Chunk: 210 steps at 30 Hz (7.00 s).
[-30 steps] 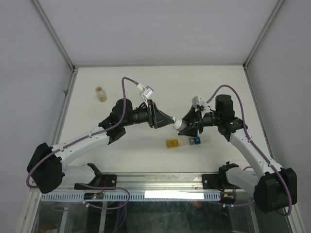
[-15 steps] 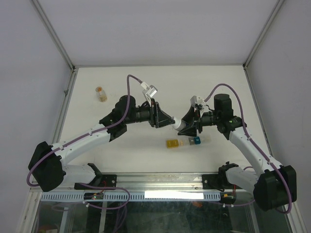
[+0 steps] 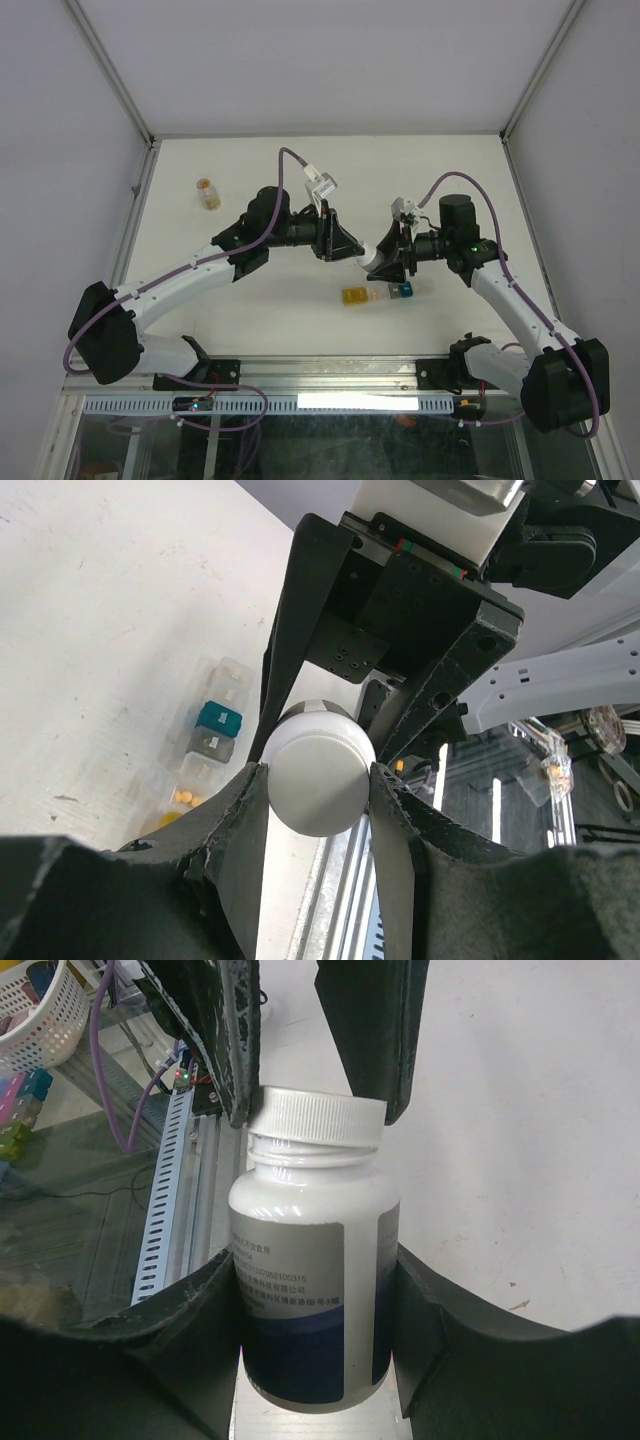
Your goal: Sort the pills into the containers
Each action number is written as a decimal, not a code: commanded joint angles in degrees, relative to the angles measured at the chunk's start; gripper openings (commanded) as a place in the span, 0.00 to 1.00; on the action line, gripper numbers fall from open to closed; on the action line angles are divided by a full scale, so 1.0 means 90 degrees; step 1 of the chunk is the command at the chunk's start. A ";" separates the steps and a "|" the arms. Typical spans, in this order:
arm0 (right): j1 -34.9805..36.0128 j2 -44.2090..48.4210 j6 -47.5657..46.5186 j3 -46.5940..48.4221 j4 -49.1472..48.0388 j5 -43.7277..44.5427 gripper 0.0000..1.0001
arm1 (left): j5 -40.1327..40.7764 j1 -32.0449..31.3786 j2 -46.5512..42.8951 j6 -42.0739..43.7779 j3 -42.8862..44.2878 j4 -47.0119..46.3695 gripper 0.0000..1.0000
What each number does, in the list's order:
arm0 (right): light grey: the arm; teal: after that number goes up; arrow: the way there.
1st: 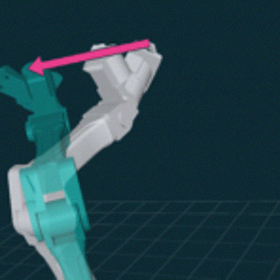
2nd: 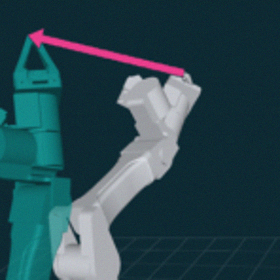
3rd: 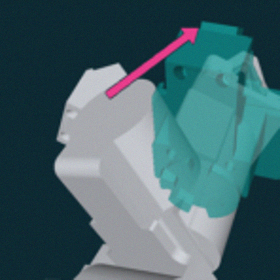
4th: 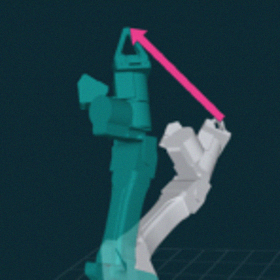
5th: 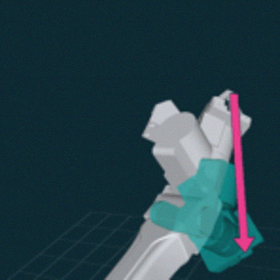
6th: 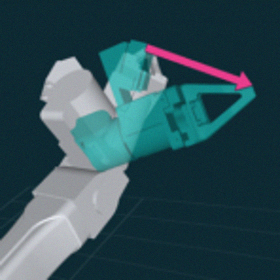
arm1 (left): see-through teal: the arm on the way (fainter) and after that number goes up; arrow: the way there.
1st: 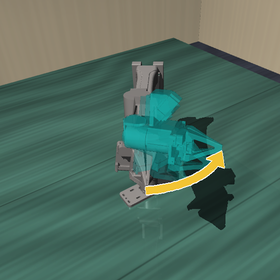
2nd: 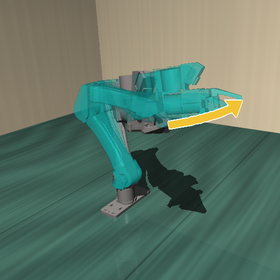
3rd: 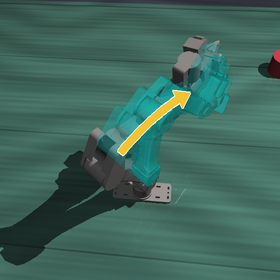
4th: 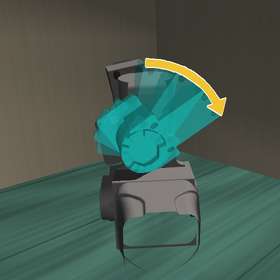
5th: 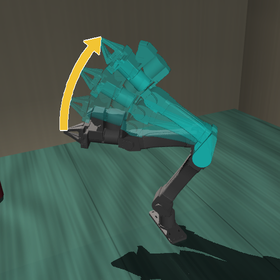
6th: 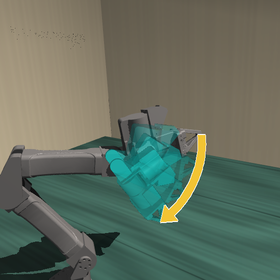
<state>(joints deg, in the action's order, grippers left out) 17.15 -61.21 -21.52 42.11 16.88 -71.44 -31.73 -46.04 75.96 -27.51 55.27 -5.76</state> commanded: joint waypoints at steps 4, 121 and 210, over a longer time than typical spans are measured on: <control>0.0057 0.0014 0.0376 0.0362 -0.0736 -0.0276 0.00 | -0.0705 -0.0262 0.0278 0.0646 0.0353 0.0434 0.19; -0.0099 0.0170 0.0063 0.0238 -0.0732 -0.0575 0.00 | 0.2336 -0.1261 -0.0311 -0.0028 0.1315 0.1935 0.43; -0.0295 -0.0114 -0.1457 0.0556 0.0646 -0.0536 0.00 | -0.0446 -0.1497 -0.0339 0.3481 0.0288 0.0835 0.15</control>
<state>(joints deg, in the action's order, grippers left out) 14.06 -62.63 -33.65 44.77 25.26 -76.38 -8.91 -57.89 74.78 -22.90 61.32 6.85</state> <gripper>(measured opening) 0.544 0.390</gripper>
